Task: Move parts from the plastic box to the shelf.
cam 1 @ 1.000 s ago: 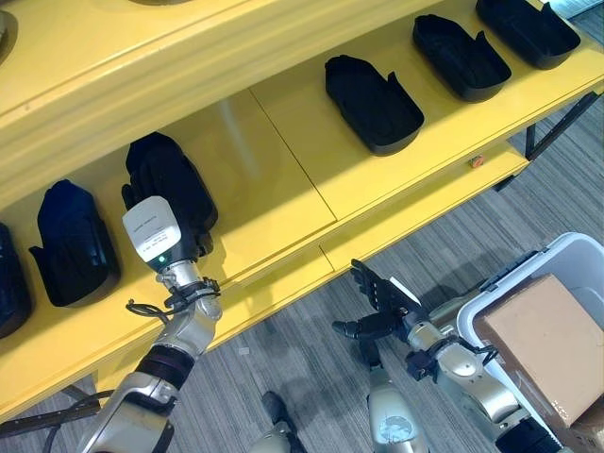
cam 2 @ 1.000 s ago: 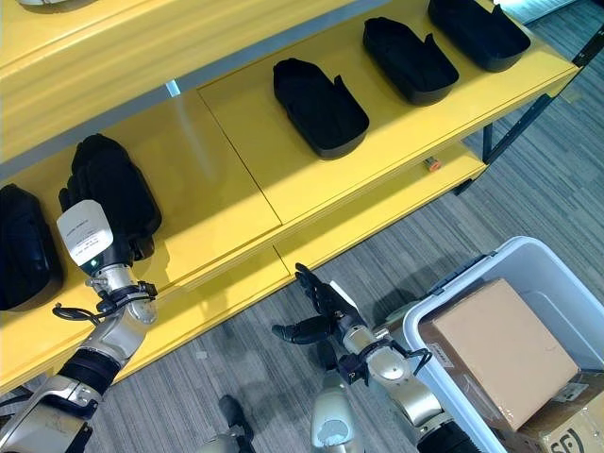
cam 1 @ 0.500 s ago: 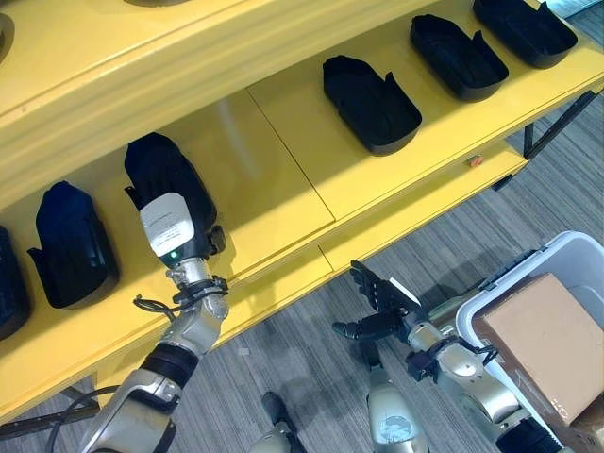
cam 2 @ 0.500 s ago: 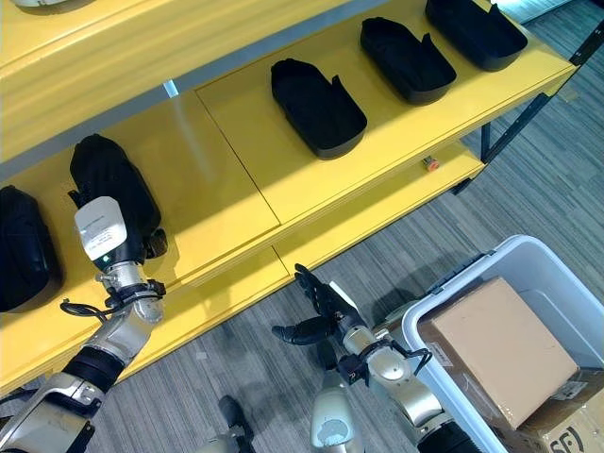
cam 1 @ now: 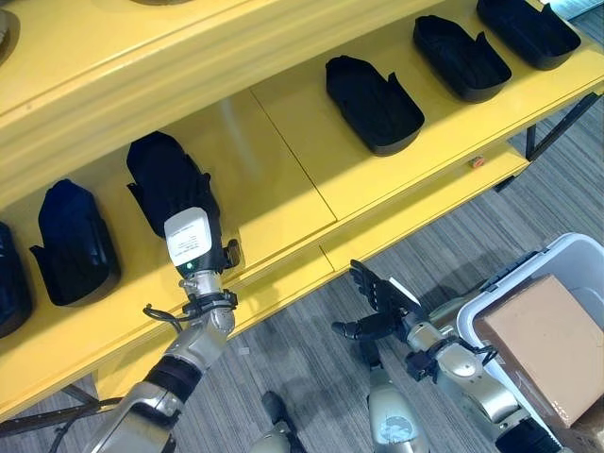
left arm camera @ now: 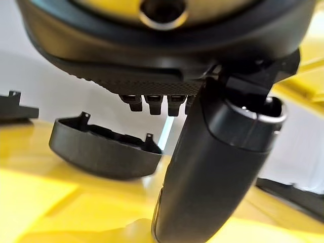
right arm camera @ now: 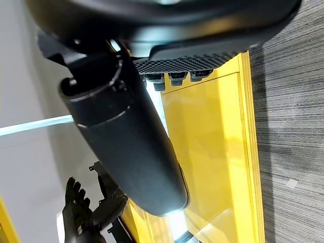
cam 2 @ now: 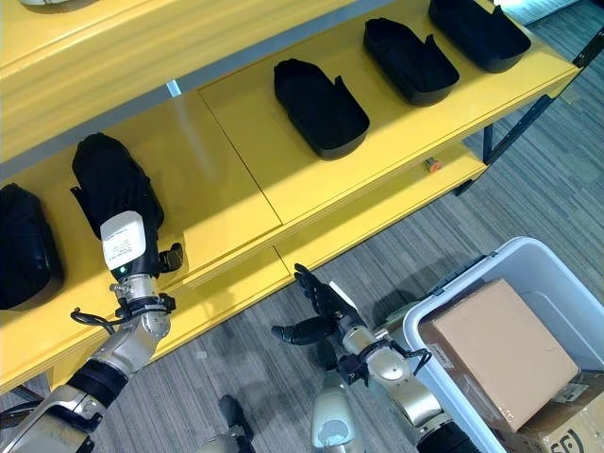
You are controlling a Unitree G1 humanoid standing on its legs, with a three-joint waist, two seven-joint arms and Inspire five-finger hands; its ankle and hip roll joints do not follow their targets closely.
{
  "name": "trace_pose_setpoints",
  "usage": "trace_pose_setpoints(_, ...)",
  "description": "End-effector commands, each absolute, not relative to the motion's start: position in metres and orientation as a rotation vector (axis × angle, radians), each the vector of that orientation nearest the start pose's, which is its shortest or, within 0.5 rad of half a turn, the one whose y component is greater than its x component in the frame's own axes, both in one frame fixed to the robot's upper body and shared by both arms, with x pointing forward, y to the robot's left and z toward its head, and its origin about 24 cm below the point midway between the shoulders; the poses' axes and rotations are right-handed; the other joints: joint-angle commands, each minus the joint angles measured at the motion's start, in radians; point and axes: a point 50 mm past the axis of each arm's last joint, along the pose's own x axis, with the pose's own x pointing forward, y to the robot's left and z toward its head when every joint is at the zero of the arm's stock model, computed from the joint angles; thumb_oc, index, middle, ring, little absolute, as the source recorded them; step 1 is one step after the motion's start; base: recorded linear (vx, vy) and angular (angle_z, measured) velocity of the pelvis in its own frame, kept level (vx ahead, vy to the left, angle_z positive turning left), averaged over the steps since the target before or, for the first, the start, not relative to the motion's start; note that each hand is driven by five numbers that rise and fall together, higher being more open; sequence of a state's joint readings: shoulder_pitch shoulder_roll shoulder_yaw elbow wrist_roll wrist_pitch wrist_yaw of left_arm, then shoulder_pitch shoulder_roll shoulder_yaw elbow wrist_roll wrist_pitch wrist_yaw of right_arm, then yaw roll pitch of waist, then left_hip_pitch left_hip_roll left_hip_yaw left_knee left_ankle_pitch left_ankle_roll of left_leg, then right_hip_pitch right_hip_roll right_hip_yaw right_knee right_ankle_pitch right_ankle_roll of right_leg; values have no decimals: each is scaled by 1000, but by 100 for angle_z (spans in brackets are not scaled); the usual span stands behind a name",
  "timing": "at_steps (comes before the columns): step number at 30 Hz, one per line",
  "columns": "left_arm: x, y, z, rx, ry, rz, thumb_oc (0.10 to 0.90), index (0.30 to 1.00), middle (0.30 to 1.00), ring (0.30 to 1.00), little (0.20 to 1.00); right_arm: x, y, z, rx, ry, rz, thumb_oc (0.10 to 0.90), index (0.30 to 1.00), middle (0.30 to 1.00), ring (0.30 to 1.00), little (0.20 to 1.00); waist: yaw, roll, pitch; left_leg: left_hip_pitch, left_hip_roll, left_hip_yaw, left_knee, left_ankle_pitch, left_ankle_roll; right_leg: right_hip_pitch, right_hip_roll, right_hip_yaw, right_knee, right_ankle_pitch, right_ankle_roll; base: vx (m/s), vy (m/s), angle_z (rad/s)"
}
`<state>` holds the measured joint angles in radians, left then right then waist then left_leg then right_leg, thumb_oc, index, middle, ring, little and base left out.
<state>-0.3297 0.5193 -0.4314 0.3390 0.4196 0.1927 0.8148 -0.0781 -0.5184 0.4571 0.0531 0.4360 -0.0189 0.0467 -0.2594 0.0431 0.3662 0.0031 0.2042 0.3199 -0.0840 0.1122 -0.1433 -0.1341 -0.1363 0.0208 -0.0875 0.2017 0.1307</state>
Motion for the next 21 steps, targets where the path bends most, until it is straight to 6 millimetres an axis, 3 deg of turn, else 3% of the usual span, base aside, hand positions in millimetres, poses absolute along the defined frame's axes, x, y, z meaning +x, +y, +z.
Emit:
trace_pose_setpoints(1, 312, 218, 104, 1137, -412, 595, 900, 1000, 1000, 1000, 1000, 254, -128, 62, -14, -60, 488, 900, 1000, 1000, 1000, 1000, 23, -38, -54, 47, 44, -24, -3, -58, -1, 58, -55, -1, 0, -97, 51, 0, 0, 0)
trace_pose_setpoints(21, 301, 223, 91, 1112, -372, 598, 900, 1000, 1000, 1000, 1000, 253, -130, 60, -8, -45, 464, 900, 1000, 1000, 1000, 1000, 42, -37, -83, 61, 47, -30, -3, -55, -1, 84, -58, -21, 0, -102, 53, 0, 0, 0)
